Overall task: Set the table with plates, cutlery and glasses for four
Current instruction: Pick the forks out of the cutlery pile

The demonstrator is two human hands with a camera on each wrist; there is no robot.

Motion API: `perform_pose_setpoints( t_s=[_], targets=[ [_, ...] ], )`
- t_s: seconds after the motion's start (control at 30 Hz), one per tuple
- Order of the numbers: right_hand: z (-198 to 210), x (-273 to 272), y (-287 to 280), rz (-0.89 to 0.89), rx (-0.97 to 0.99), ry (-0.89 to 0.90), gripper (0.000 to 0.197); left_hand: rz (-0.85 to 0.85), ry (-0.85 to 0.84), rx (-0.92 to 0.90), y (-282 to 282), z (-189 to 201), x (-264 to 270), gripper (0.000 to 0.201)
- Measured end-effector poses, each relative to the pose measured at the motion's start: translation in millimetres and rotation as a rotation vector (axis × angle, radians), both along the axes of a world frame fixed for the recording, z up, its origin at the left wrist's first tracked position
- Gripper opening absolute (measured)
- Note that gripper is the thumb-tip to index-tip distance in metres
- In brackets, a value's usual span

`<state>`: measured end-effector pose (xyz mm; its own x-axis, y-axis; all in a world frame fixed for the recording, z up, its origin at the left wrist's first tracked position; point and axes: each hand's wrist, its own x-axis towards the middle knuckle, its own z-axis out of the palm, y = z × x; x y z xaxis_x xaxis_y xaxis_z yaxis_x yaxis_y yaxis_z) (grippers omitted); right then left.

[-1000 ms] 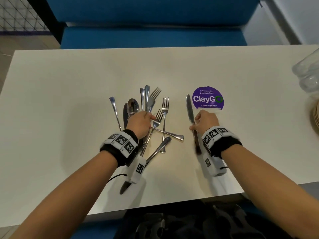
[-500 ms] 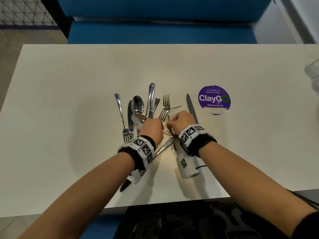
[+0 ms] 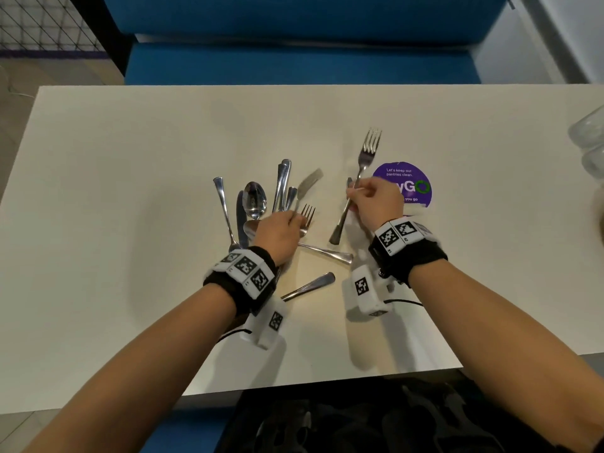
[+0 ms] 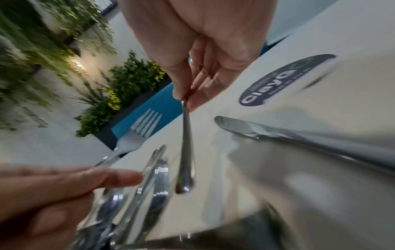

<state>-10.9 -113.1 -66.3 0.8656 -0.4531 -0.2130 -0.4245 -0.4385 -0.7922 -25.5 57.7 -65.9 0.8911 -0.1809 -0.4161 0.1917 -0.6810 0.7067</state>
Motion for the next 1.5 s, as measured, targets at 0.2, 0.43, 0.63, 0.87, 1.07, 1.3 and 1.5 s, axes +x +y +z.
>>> perform_pose_setpoints(
  t_s=[0.2, 0.43, 0.63, 0.87, 1.07, 1.3, 1.5],
  targets=[
    [24.3, 9.9, 39.9, 0.127, 0.285, -0.123, 0.015, 0.246, 0.084, -0.293, 5.4, 10.4, 16.4, 0.033],
    [18.1, 1.2, 75.5, 0.313, 0.450, 0.088, 0.019, 0.431, 0.267, -0.627, 14.4, 17.2, 10.7, 0.031],
    [24.3, 3.9, 70.6, 0.536, 0.059, 0.062, 0.015, 0.391, 0.340, -0.525, 28.6, 18.8, 2.6, 0.048],
    [-12.7, -19.2, 43.6, 0.726, -0.537, 0.480, 0.024, 0.252, 0.111, -0.238, 47.2, 22.7, 0.8, 0.034],
    [-13.7, -31.6, 54.8, 0.836, -0.564, 0.549, 0.020, 0.314, 0.047, -0.245, 64.2, 13.6, 0.6, 0.026],
    [-17.2, -45.1, 90.1, 0.747, -0.134, 0.463, 0.021, 0.271, 0.018, -0.151, 72.9, 2.0, -8.6, 0.026],
    [-26.2, -48.8, 108.6, 0.592, -0.122, 0.423, 0.022, 0.248, -0.004, -0.118, 74.6, -4.7, -13.7, 0.029]
  ],
)
